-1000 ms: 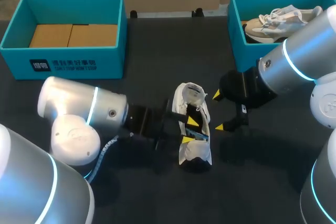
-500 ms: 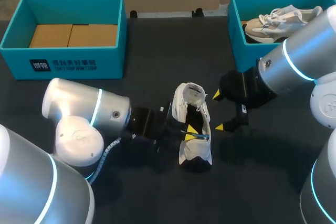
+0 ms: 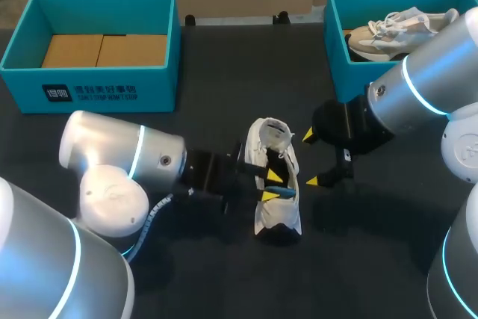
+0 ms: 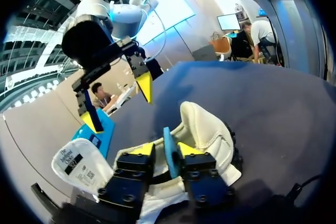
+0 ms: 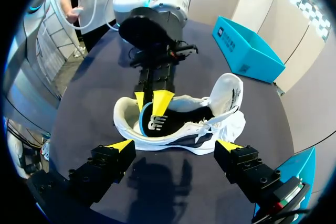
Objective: Take the shoe out of the shoebox, open the shoe tongue, remove and reinsert the insole, then place the shoe into the shoebox
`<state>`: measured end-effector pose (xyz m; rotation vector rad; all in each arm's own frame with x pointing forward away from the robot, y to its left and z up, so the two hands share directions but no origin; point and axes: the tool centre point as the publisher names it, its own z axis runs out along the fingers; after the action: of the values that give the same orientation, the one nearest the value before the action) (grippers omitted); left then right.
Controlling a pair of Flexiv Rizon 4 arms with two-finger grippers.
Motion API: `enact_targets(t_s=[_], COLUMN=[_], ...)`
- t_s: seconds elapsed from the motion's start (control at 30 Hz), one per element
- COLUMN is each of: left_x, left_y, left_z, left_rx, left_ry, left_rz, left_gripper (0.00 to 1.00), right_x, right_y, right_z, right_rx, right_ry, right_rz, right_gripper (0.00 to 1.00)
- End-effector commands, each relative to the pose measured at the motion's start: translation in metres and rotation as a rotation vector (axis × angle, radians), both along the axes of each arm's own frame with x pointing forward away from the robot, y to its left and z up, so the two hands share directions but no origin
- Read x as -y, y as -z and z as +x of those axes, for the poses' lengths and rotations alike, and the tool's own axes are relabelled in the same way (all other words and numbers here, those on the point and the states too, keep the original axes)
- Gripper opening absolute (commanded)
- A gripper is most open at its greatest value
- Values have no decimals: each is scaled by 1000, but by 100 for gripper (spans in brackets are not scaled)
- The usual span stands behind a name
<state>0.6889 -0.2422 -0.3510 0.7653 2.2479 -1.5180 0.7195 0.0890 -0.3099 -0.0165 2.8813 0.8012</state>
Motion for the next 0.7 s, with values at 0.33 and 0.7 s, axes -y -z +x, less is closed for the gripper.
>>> enact_targets(t_s=[0.33,0.7], left_x=[-13,-20], left_y=[-35,-53], left_z=[0,5], left_rx=[48,82], left_ry=[14,19], left_rz=[-31,-50], left_gripper=[93,88], right_x=[0,0], right_y=[1,1], right_z=[-1,-1], right_rx=[2,2], right_ry=[0,0], right_rz=[0,0], right_gripper=[100,100])
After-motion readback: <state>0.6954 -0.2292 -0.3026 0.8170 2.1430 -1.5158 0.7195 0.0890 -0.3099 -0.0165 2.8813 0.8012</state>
